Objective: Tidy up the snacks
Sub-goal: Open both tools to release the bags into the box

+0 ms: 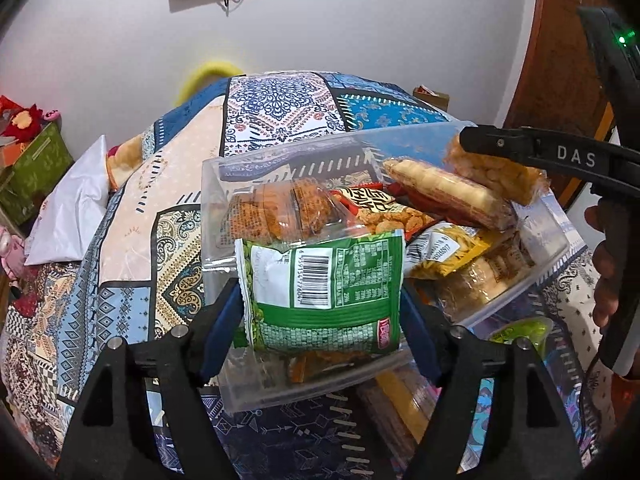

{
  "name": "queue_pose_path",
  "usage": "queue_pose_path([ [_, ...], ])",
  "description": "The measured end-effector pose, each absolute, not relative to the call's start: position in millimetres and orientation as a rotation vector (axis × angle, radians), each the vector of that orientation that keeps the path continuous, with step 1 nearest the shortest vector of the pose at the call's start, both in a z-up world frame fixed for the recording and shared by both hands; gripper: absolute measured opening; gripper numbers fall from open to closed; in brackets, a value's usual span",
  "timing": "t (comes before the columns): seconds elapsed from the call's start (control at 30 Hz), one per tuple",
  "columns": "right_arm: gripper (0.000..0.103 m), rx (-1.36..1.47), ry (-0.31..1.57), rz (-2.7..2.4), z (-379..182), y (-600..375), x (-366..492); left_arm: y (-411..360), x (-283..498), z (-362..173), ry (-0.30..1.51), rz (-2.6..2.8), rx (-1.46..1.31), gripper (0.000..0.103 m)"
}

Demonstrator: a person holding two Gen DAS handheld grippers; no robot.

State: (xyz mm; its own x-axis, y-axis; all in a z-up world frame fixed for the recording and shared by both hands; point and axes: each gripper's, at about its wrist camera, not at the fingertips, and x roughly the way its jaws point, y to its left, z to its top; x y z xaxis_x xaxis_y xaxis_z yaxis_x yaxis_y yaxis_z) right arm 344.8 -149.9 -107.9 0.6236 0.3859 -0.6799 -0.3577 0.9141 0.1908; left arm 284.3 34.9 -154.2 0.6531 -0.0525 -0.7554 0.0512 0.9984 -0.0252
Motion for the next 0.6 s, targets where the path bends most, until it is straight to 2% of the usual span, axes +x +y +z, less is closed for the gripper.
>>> queue_pose_path([
  [0.1,0.061,0.064,0.789,0.448,-102,-154,339,39,283,-151,0.871,-0.064,-0.036,0.076],
  [0.2,0.066,0.07,0.764,0.46,-92,-157,330,42,279,-148,0.874,-0.072,-0.072,0.076],
  [0.6,0.069,0.035,0.704,0.481,-70,-168,274,38,235,-109,0.822,-0.094,-0.069,0.076],
])
